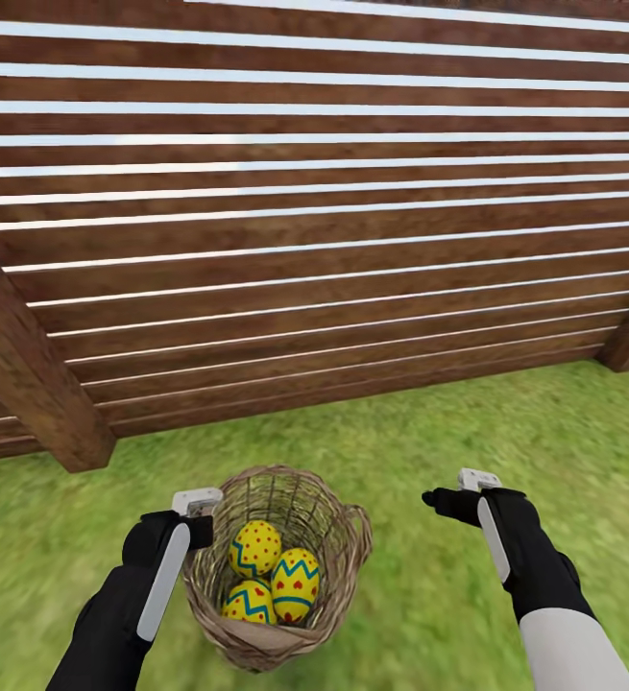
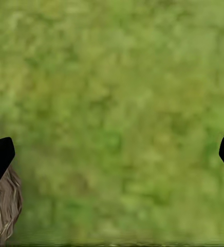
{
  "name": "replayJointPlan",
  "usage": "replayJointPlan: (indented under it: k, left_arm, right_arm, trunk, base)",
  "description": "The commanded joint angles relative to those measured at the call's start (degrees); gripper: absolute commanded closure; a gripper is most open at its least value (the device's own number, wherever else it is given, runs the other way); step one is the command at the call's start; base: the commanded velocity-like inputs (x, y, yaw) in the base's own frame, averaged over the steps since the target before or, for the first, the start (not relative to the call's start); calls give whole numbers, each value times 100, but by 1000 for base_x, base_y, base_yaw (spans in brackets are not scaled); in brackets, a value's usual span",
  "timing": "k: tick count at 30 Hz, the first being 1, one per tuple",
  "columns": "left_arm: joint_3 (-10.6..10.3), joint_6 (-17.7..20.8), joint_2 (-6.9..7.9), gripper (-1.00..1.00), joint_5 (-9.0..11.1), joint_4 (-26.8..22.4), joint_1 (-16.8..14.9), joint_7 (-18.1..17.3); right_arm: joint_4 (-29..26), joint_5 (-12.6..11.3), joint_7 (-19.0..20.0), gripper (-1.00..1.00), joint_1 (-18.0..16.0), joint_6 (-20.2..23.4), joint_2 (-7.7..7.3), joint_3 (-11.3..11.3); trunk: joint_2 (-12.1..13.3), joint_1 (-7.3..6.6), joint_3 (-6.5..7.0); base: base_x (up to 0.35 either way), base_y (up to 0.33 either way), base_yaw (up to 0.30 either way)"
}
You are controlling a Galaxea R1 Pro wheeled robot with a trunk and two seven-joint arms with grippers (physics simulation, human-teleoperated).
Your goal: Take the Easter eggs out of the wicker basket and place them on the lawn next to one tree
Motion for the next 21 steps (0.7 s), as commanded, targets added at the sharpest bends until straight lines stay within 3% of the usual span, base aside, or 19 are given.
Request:
replayJointPlan:
  k: [1, 14, 18, 21]
  left_arm:
    - [-5, 4, 1, 100, 100, -5, -3, 59]
    - [3, 4, 9, 100, 102, -5, -3, 59]
    - [13, 4, 18, 100, 102, -11, -3, 57]
    - [13, 4, 8, 100, 104, -12, -3, 52]
  right_arm:
    - [12, 12, 32, -100, -3, 14, -4, -10]
    - [37, -10, 33, -100, 1, 14, 0, -22]
    - [67, -2, -30, -100, 71, 18, 4, -32]
    - [828, 14, -37, -100, 92, -126, -32, -40]
  trunk:
    - [39, -24, 14]
    - [561, -309, 247]
    - [721, -397, 319]
    - [842, -463, 373]
  base:
    - [0, 0, 0]
    - [0, 0, 0]
    - [0, 0, -237]
    - [0, 0, -291]
